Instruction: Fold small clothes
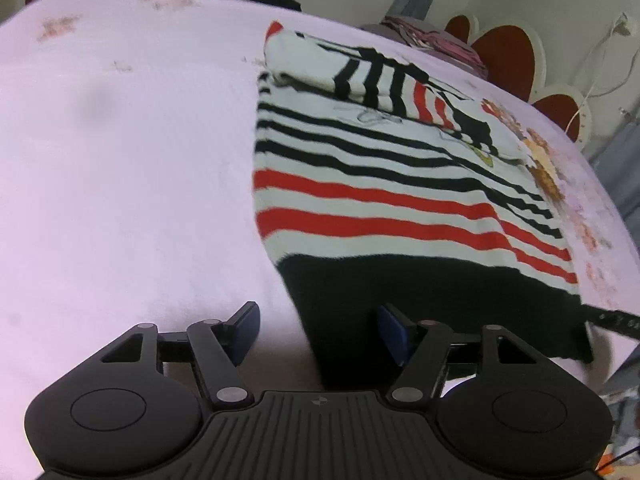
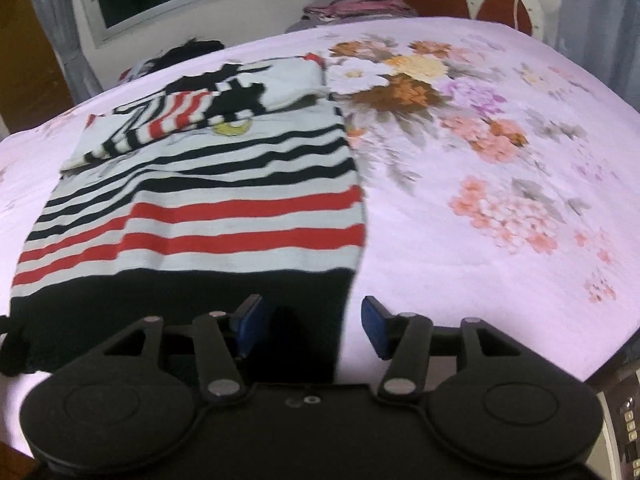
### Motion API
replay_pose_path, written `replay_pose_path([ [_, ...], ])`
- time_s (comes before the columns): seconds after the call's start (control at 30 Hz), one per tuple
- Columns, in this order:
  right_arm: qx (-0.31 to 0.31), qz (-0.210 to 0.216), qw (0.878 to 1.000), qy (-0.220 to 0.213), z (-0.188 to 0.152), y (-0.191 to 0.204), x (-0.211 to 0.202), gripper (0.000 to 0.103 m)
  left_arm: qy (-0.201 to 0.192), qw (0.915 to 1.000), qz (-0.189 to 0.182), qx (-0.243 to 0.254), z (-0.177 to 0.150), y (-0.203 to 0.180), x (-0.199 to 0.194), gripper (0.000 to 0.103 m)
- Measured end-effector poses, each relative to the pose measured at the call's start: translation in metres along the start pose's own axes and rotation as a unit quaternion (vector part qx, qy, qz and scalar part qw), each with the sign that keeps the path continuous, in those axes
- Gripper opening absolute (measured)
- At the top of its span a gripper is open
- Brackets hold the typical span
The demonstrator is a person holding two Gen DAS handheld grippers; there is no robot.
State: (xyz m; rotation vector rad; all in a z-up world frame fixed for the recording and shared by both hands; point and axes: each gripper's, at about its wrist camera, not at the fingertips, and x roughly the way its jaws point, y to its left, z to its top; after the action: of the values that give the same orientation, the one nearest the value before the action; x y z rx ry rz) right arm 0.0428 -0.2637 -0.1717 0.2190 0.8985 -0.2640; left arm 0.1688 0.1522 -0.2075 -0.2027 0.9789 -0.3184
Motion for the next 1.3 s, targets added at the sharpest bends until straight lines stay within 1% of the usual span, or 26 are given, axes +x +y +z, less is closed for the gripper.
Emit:
replay_pose_path([
  [0.07,0.013,0.004,1.000,0.010,-0.001,-0.006,0.004,0.055,0.005,0.9998,-0.017,-0.007,-0.001,-0.002,0.006,0.065],
  [0.17,0.027,0.019,0.999,0.023,-0.005,-0.008,0.010,0.054,0.006,0.9996,-0.027,-0.010,-0.002,-0.004,0.010,0.065],
  [0.23,0.027,0.028,0.999,0.030,-0.007,-0.005,0.012,0.047,0.010,0.9991,-0.034,-0.021,0.000,-0.003,0.011,0.065],
  [0.27,0.028,0.034,0.998,0.034,-0.007,-0.004,0.012,0.042,0.012,0.9990,-0.037,-0.023,0.001,-0.003,0.012,0.064],
  [0.33,0.028,0.036,0.998,0.041,-0.006,-0.002,0.013,0.037,0.016,0.9989,-0.036,-0.026,0.002,-0.003,0.013,0.041],
  [0.37,0.031,0.038,0.998,0.046,-0.005,-0.002,0.014,0.035,0.022,0.9987,-0.034,-0.031,0.003,-0.001,0.015,0.022],
  [0.4,0.034,0.042,0.997,0.051,-0.004,-0.002,0.014,0.028,0.026,0.9982,-0.036,-0.039,0.003,0.002,0.016,0.017],
  [0.43,0.035,0.046,0.997,0.056,-0.004,-0.003,0.014,0.023,0.029,0.9978,-0.039,-0.045,0.003,0.003,0.016,0.017],
  [0.47,0.036,0.054,0.996,0.062,-0.003,-0.003,0.015,0.015,0.032,0.9978,-0.039,-0.044,0.004,0.003,0.017,0.017],
  [0.57,0.023,0.054,0.996,0.065,-0.002,0.002,0.015,0.011,0.038,0.9979,-0.044,-0.030,0.004,-0.002,0.017,0.008],
  [0.73,0.014,0.075,0.996,0.041,0.010,0.008,0.006,0.010,0.019,0.9979,-0.058,-0.024,0.014,-0.003,0.011,0.007],
  [0.83,0.011,0.085,0.996,0.018,0.022,0.010,-0.003,0.010,-0.003,0.9977,-0.065,-0.018,0.028,-0.006,0.003,0.007],
  [0.9,0.010,0.096,0.995,0.004,0.032,0.010,-0.008,0.010,-0.024,0.9976,-0.064,-0.009,0.040,-0.010,-0.003,0.006],
  [1.07,-0.004,0.100,0.994,-0.033,0.060,0.016,-0.014,0.010,-0.071,0.9956,-0.061,-0.003,0.071,-0.017,-0.009,0.006],
  [1.23,-0.008,0.109,0.992,-0.056,0.093,0.020,-0.006,0.010,-0.095,0.9932,-0.067,0.008,0.103,-0.027,-0.003,0.005],
  [1.3,-0.011,0.113,0.992,-0.060,0.108,0.023,0.000,0.010,-0.094,0.9931,-0.067,0.018,0.115,-0.031,0.002,0.005],
])
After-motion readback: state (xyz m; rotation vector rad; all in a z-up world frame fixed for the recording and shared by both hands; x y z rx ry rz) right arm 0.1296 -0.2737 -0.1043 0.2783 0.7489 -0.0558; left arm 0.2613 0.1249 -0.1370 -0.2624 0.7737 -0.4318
